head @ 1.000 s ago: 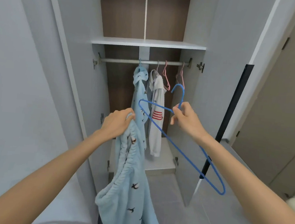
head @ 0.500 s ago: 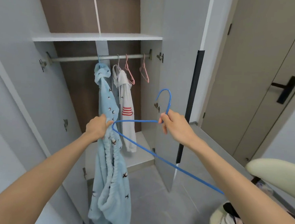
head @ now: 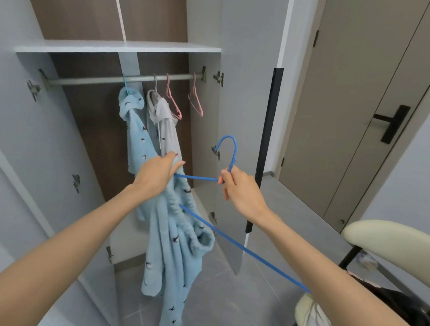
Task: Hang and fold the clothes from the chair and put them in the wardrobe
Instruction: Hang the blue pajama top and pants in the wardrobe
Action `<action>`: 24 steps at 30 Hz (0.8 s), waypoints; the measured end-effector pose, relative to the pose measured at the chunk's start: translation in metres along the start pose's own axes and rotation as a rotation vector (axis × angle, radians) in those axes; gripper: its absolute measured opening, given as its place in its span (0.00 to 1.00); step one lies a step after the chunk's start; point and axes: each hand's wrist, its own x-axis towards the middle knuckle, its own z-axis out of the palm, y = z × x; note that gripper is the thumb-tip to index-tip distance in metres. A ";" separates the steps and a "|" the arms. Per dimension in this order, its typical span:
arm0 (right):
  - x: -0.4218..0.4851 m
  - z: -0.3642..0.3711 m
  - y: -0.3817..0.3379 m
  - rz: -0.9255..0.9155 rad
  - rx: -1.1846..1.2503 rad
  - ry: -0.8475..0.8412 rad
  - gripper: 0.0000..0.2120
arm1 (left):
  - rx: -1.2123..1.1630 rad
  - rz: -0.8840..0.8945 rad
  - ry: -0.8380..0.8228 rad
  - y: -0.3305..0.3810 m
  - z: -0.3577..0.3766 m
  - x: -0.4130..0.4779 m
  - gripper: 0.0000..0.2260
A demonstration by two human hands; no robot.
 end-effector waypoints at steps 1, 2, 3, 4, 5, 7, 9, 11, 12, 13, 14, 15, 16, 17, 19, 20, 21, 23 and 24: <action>0.002 0.000 0.000 0.000 0.004 0.010 0.14 | -0.072 0.011 0.041 0.004 -0.006 0.001 0.17; 0.003 0.000 0.001 -0.005 0.009 0.015 0.14 | -0.148 0.023 0.076 0.008 -0.014 0.001 0.17; 0.004 0.000 0.000 -0.013 0.016 0.017 0.14 | -0.223 0.040 0.103 0.011 -0.020 0.002 0.17; 0.006 0.000 0.000 -0.028 0.026 0.022 0.14 | -0.294 0.058 0.124 0.014 -0.026 0.002 0.16; 0.007 0.000 -0.002 -0.048 0.034 0.031 0.14 | -0.346 0.073 0.140 0.017 -0.032 0.002 0.16; 0.008 -0.002 -0.006 -0.088 0.071 0.066 0.14 | -0.345 0.092 0.161 0.021 -0.046 0.002 0.16; 0.011 -0.007 -0.009 -0.102 0.132 0.133 0.14 | -0.230 0.133 0.175 0.017 -0.057 0.006 0.14; 0.013 -0.014 -0.009 -0.089 0.203 0.220 0.14 | -0.121 0.188 0.160 0.008 -0.064 0.009 0.14; 0.014 -0.018 -0.009 -0.081 0.232 0.260 0.14 | -0.095 0.211 0.141 0.004 -0.066 0.011 0.14; 0.014 -0.021 -0.009 -0.075 0.258 0.292 0.14 | -0.087 0.227 0.119 0.001 -0.068 0.012 0.13; 0.014 -0.023 -0.009 -0.074 0.283 0.312 0.14 | -0.093 0.242 0.108 0.001 -0.070 0.012 0.12; 0.014 -0.023 -0.009 -0.078 0.307 0.320 0.14 | -0.113 0.253 0.116 0.003 -0.072 0.012 0.12; 0.013 -0.023 -0.010 -0.085 0.328 0.317 0.15 | -0.138 0.260 0.144 0.006 -0.075 0.011 0.12; 0.012 -0.022 -0.010 -0.093 0.344 0.310 0.15 | -0.159 0.259 0.190 0.010 -0.077 0.011 0.12; 0.010 -0.020 -0.011 -0.102 0.362 0.298 0.15 | -0.176 0.253 0.301 0.016 -0.081 0.012 0.12; 0.010 -0.019 -0.011 -0.102 0.360 0.295 0.15 | -0.180 0.264 0.342 0.019 -0.083 0.012 0.12; 0.009 -0.019 -0.012 -0.107 0.349 0.291 0.15 | -0.188 0.289 0.366 0.022 -0.085 0.013 0.13; 0.009 -0.019 -0.015 -0.138 0.296 0.265 0.15 | -0.211 0.344 0.374 0.028 -0.088 0.014 0.13; 0.008 -0.019 -0.017 -0.162 0.253 0.250 0.15 | -0.228 0.365 0.373 0.031 -0.089 0.015 0.14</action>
